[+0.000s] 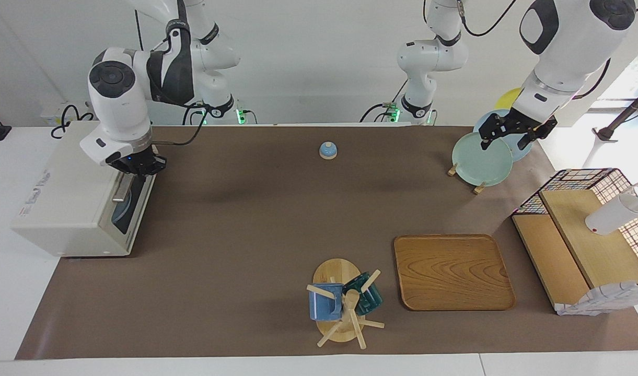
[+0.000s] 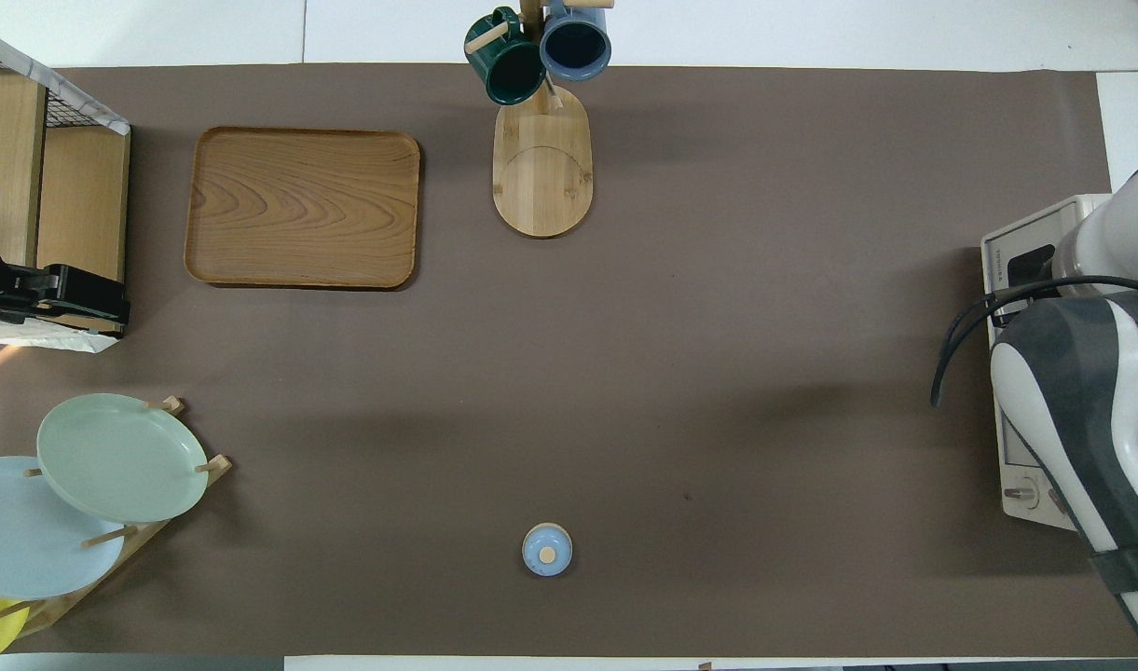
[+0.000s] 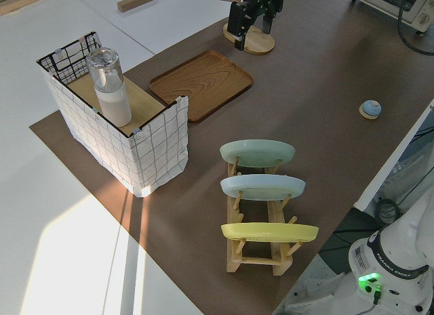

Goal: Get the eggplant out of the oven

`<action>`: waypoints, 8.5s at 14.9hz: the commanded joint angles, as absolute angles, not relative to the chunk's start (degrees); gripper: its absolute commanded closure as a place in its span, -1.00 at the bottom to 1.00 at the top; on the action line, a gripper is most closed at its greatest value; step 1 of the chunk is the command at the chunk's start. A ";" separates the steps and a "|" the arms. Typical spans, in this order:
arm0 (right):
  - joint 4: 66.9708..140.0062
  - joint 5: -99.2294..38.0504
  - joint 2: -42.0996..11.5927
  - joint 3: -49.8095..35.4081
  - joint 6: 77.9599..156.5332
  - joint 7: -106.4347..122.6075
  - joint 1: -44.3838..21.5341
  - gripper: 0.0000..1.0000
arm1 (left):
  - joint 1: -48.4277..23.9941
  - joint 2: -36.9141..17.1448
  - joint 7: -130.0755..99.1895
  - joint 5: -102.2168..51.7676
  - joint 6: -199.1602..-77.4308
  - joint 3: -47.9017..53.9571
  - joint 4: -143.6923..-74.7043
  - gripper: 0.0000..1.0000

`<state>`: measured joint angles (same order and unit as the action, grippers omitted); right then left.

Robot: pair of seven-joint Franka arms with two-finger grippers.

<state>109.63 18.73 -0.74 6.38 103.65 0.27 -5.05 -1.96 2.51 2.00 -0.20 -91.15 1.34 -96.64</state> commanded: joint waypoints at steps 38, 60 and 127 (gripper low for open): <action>117.88 2.64 -5.55 5.80 119.56 -10.90 -14.06 -0.15 | -2.02 2.64 1.76 0.97 -90.62 1.32 -96.24 -1.00; 126.74 7.73 -0.70 6.24 126.56 11.77 -2.55 0.95 | -2.02 2.64 1.84 0.97 -90.62 1.32 -96.24 -1.00; 126.12 21.62 -9.76 3.16 129.64 -16.96 -10.47 1.00 | -38.67 -17.49 -25.14 -7.91 -134.82 1.76 -114.43 -1.00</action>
